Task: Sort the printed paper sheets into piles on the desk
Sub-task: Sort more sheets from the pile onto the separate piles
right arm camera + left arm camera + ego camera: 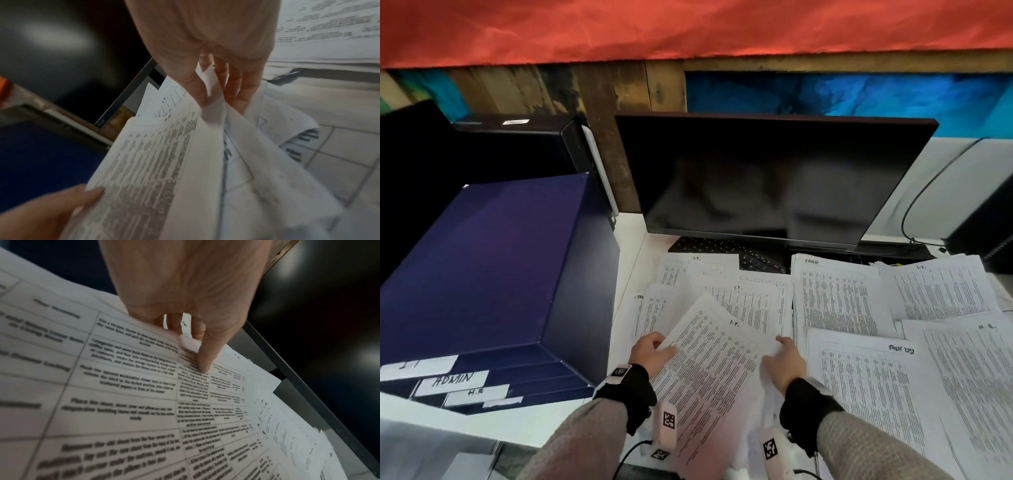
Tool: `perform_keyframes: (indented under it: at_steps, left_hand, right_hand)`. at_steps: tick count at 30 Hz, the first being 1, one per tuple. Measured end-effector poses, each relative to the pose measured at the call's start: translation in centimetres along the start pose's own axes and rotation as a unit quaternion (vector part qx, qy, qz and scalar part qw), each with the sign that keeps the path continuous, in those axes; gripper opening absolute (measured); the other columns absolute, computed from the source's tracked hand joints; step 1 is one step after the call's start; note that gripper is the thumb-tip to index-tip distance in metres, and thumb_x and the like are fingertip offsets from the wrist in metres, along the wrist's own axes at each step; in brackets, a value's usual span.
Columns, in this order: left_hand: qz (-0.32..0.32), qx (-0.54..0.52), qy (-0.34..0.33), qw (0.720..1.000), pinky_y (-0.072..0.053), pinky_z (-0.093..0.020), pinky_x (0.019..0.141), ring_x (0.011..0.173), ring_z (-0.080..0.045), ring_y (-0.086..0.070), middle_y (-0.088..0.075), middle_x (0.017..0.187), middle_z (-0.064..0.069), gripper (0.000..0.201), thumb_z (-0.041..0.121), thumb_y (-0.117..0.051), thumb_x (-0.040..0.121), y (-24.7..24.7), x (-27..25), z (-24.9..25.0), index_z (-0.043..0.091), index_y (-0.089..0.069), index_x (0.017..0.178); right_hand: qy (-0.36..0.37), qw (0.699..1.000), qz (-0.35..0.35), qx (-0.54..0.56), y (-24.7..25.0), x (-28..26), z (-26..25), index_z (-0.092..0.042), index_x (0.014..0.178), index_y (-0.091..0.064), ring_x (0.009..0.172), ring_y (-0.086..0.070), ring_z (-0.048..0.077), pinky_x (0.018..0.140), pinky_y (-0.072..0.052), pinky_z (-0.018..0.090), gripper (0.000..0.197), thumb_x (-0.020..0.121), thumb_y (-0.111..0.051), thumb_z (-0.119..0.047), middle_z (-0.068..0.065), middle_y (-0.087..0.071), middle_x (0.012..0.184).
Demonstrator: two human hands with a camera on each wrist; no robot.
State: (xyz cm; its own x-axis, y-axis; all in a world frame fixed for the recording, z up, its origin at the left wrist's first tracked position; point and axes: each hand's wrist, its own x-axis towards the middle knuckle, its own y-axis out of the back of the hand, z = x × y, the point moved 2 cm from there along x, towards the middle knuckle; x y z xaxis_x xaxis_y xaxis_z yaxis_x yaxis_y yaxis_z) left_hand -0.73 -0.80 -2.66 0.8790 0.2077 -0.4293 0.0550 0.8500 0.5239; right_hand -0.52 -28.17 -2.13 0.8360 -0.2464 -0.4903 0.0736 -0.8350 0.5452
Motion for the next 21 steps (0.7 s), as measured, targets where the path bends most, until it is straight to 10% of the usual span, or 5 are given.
perform_keyframes:
  at_steps: [6, 10, 14, 17, 21]
  left_hand:
    - [-0.008, -0.015, 0.000, 1.000, -0.043, -0.022, 0.070, 0.078, -0.016, -0.055, -0.059, 0.081, -0.001, 0.011, 0.015, -0.070, 0.083, -0.7, -0.3, 0.9, 0.013, -0.060, 0.078]
    - [-0.025, -0.015, 0.005, 1.000, -0.040, -0.017, 0.062, 0.080, -0.017, -0.058, -0.060, 0.080, 0.002, 0.011, 0.016, -0.069, 0.084, -1.0, -0.3, 0.9, 0.015, -0.059, 0.079]
    - [-0.041, -0.044, 0.024, 0.998, -0.050, -0.033, 0.081, 0.093, -0.027, -0.065, -0.068, 0.095, -0.009, 0.013, 0.016, -0.069, 0.083, -0.6, 0.0, 0.4, 0.010, -0.063, 0.092]
    - [-0.063, -0.073, 0.025, 0.995, -0.049, -0.035, 0.086, 0.101, -0.029, -0.062, -0.066, 0.100, -0.009, 0.016, 0.015, -0.066, 0.086, -0.3, 0.0, 0.2, 0.006, -0.060, 0.099]
    - [-0.054, -0.152, 0.030, 0.986, -0.043, -0.028, 0.088, 0.087, -0.011, -0.060, -0.061, 0.092, 0.003, 0.014, 0.010, -0.057, 0.093, 0.3, -0.9, 0.9, 0.020, -0.052, 0.084]
  right_hand:
    - [0.108, 0.990, 0.012, -0.089, 0.6, -1.1, -0.1, -0.018, 0.126, -0.056, 0.086, -0.050, 0.016, 0.081, -0.040, 0.024, 0.040, 0.089, -0.051, -0.004, 0.009, -0.052, 0.118]
    - [0.156, 0.987, 0.017, -0.018, 1.1, -1.2, 0.0, -0.024, 0.088, -0.069, 0.086, -0.056, 0.018, 0.069, -0.040, 0.024, 0.021, 0.088, -0.056, -0.007, -0.002, -0.061, 0.093]
    - [0.169, 0.982, -0.049, 0.066, 1.2, -1.3, 0.2, -0.022, 0.071, -0.062, 0.087, -0.064, 0.012, 0.072, -0.044, 0.021, 0.021, 0.087, -0.063, -0.009, -0.007, -0.071, 0.088]
    - [0.137, 0.978, -0.087, 0.134, 1.1, -1.6, 0.3, -0.010, 0.078, -0.061, 0.076, -0.064, 0.016, 0.073, -0.050, 0.035, 0.010, 0.083, -0.070, -0.013, 0.001, -0.071, 0.081]
    - [0.027, 0.957, -0.139, 0.255, 0.8, -1.8, 0.6, -0.017, 0.115, -0.049, 0.081, -0.066, 0.024, 0.076, -0.049, 0.041, 0.062, 0.067, -0.083, -0.038, 0.011, -0.062, 0.091]
